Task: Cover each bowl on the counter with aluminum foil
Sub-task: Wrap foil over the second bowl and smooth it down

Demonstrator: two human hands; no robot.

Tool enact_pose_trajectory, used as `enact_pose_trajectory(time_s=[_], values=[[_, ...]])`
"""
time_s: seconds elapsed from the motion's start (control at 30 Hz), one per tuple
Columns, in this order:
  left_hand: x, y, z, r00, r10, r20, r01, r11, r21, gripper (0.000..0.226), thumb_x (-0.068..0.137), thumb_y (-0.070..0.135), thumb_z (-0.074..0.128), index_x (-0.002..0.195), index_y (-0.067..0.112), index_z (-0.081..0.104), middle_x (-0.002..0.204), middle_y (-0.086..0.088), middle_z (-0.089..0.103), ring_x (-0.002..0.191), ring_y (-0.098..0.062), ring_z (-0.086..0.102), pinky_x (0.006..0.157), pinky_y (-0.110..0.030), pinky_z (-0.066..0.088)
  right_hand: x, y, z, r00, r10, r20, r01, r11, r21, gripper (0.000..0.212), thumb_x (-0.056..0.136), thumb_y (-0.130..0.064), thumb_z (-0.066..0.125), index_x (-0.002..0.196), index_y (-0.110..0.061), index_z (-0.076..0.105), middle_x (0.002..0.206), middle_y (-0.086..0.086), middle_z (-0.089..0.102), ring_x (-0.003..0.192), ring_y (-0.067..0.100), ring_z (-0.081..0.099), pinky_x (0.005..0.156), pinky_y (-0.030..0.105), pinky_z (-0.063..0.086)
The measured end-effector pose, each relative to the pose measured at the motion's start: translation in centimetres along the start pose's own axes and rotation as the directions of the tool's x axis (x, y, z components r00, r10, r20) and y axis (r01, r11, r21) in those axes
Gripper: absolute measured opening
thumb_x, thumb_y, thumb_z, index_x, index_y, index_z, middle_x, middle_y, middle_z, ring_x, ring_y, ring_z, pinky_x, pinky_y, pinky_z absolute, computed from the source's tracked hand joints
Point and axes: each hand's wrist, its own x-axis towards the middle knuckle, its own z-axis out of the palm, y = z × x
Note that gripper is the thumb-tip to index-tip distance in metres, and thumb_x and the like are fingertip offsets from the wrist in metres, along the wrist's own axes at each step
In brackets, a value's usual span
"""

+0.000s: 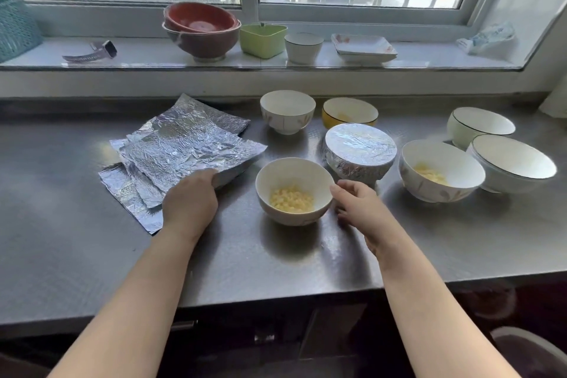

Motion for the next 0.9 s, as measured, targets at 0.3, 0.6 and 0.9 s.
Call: enact_pose_trajectory(time_s=[0.3, 0.6, 0.9], values=[[-2.3, 4.4, -3.8, 0.798, 0.504, -0.331, -0.567, 0.814, -0.127, 0.036, 0.089, -0.001, 0.052, 0.121, 0.010, 0.065, 0.122, -0.007, 0.067, 0.116, -0.027, 0.061, 0.095, -0.039, 0.048, -1.2, -1.5, -0.2, 0.983, -0.137, -0.119, 0.161, 0.962, 0.222, 0.014, 0.101, -0.029, 0.050, 0.102, -0.022, 0.062, 0.109, 0.005, 0.070, 0.099, 0.016, 0.067, 0.090, 0.030, 0.053], [-6.1, 4.6, -2.6, 0.764, 0.635, -0.109, -0.645, 0.751, -0.143, 0.037, 0.088, 0.007, 0.056, 0.118, 0.026, 0.069, 0.128, 0.006, 0.065, 0.126, -0.021, 0.055, 0.109, -0.046, 0.038, -1.2, -2.8, -1.9, 0.990, -0.105, -0.098, 0.123, 0.974, 0.189, 0.044, 0.091, -0.048, 0.061, 0.126, -0.020, 0.058, 0.123, -0.004, 0.066, 0.112, 0.015, 0.063, 0.100, 0.043, 0.051], [-4.9, 7.2, -7.1, 0.831, 0.504, 0.237, -0.434, 0.853, -0.290, 0.068, 0.092, 0.073, 0.020, 0.144, 0.036, 0.043, 0.151, 0.016, 0.039, 0.141, 0.000, 0.026, 0.111, -0.022, 0.018, -2.3, -2.6, -3.4, 0.990, -0.111, -0.090, 0.110, 0.994, -0.009, 0.036, 0.085, 0.002, 0.064, 0.115, -0.017, 0.059, 0.087, 0.004, 0.069, 0.073, 0.010, 0.063, 0.060, 0.018, 0.046]])
